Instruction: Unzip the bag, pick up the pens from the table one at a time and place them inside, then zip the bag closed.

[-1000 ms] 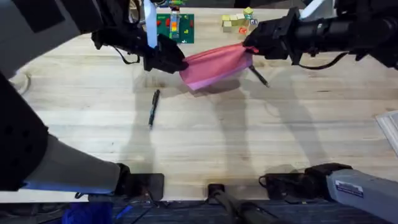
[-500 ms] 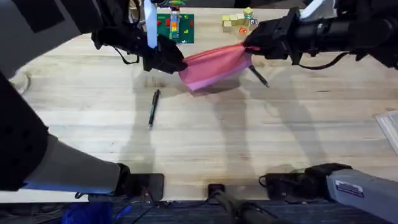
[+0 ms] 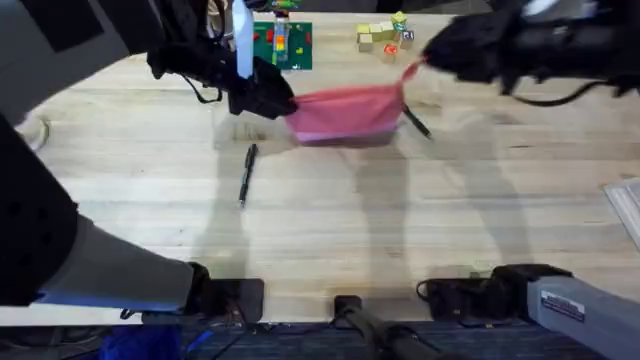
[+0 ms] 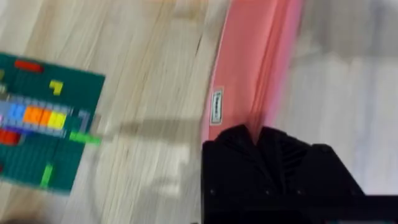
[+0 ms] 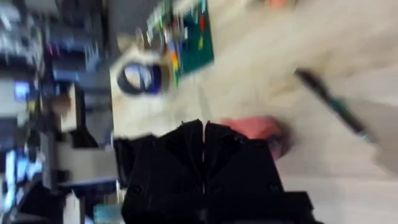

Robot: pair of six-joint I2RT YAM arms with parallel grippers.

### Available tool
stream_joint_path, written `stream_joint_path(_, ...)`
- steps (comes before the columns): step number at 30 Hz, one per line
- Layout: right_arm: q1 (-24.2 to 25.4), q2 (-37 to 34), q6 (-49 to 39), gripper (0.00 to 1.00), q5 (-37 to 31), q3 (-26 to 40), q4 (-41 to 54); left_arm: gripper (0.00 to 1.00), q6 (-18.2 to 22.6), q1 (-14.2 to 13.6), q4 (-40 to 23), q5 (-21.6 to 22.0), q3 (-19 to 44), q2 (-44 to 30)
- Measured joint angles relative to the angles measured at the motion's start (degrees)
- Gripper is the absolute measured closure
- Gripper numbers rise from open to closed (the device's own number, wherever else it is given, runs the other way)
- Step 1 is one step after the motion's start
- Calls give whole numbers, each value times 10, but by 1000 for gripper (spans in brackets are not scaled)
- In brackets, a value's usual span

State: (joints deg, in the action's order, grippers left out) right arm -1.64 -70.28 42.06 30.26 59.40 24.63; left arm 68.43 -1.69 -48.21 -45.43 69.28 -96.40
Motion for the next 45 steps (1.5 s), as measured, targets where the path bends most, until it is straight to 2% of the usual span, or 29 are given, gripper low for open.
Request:
stream_joint_path(4, 62, 40, -1, 971, -18, 6, -15, 957, 1, 9, -4, 53, 0, -3)
stream_joint_path(7, 79, 55, -1, 971, -22, 8, -12, 957, 0, 18, -4, 58, 0, -3)
stream_joint_path(15, 85, 54, -2, 971, -24, 8, 16, 958, 0, 18, -4, 62, 0, -3)
stream_joint_path(19, 67, 54, -38, 971, -29, 8, 30, 958, 0, 18, -4, 62, 0, -3)
stream_joint_path(20, 59, 54, -47, 923, -31, 8, 33, 958, 0, 18, -4, 62, 0, -3)
stream_joint_path(22, 37, 54, -75, 670, -31, 8, 40, 958, 0, 18, -4, 62, 0, -3)
stream_joint_path(26, -5, 54, -167, 95, -34, 8, 71, 958, 0, 18, -4, 62, 0, -3)
stream_joint_path(27, -15, 54, -194, 28, -38, 8, 81, 958, 0, 18, -4, 62, 0, -3)
stream_joint_path(32, -30, 54, -273, 6, -86, 8, 97, 958, 0, 18, -4, 62, 0, -3)
stream_joint_path(39, -31, 53, -302, 5, -124, 8, 140, 958, 0, 18, -4, 62, 0, -3)
stream_joint_path(43, -30, 29, -314, 5, -120, 8, 160, 958, 0, 18, -4, 62, 0, -3)
stream_joint_path(45, -30, 7, -341, 6, -90, 8, 162, 958, 0, 18, -4, 62, 0, -3)
